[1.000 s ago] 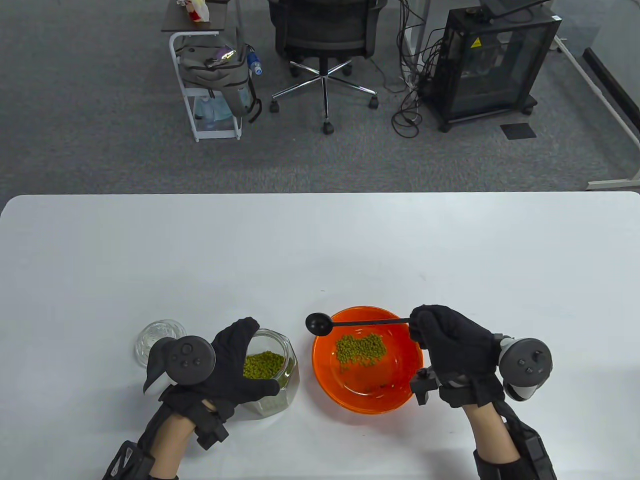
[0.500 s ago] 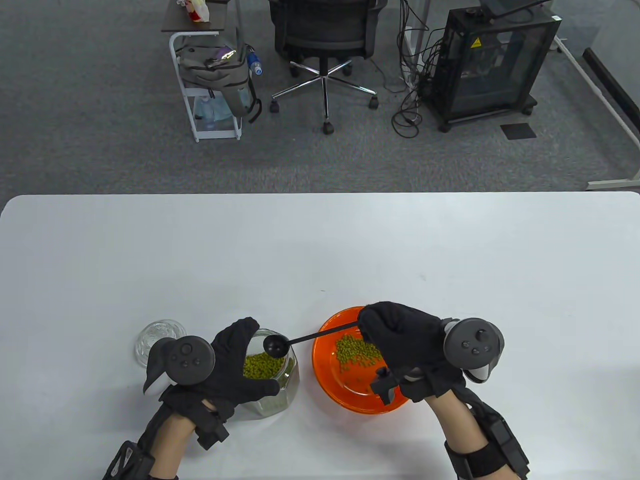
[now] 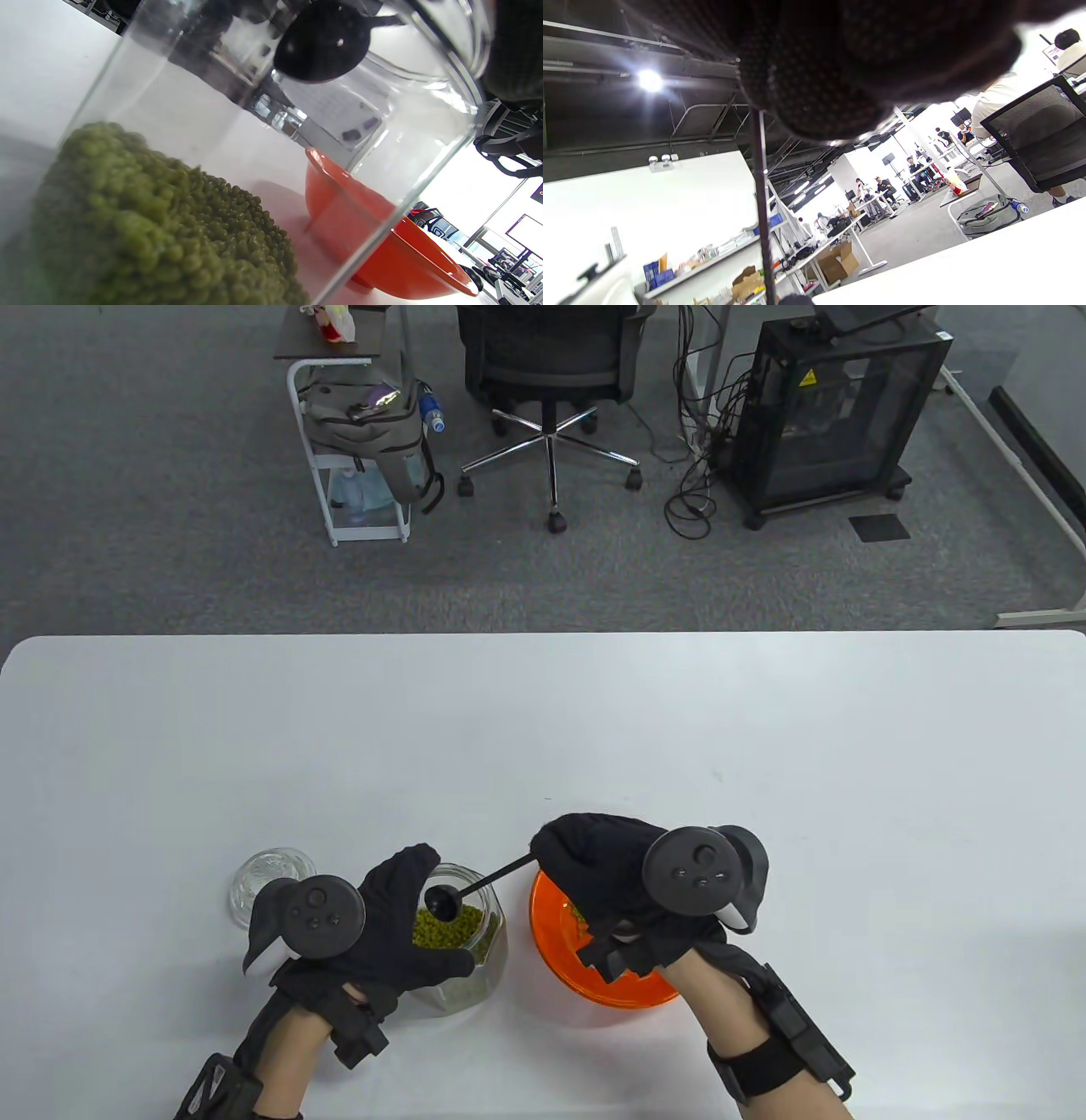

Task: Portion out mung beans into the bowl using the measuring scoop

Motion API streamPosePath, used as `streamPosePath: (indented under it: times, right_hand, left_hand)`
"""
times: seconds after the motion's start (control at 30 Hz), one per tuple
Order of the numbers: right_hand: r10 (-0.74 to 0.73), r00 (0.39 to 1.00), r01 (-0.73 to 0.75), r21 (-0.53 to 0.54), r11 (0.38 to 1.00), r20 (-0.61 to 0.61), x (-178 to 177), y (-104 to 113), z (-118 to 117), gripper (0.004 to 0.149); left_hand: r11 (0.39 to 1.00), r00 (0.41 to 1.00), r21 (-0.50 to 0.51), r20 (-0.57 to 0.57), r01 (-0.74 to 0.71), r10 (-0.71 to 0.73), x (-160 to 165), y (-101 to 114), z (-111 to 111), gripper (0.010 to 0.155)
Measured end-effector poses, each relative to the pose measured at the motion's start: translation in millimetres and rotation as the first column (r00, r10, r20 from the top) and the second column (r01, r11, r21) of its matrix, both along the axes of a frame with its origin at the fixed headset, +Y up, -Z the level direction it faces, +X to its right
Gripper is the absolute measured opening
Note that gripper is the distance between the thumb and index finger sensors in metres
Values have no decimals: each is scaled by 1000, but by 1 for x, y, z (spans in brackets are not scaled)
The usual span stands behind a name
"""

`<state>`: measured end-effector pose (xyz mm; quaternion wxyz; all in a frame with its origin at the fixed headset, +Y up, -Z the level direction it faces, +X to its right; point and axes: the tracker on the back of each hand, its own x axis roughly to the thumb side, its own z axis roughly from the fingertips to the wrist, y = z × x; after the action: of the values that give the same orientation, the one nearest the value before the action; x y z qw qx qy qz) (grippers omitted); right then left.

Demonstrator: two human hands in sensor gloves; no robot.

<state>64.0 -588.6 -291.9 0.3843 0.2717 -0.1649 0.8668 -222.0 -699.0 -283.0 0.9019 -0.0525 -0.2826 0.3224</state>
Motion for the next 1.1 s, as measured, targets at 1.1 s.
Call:
streamPosePath:
  times: [1.1]
  right_hand:
    - [-24,987,-32,-341,939,-159,-47,-58,-28,45]
  left_hand:
    - [1000,1000,1,0,3,-3,0,0,0,124]
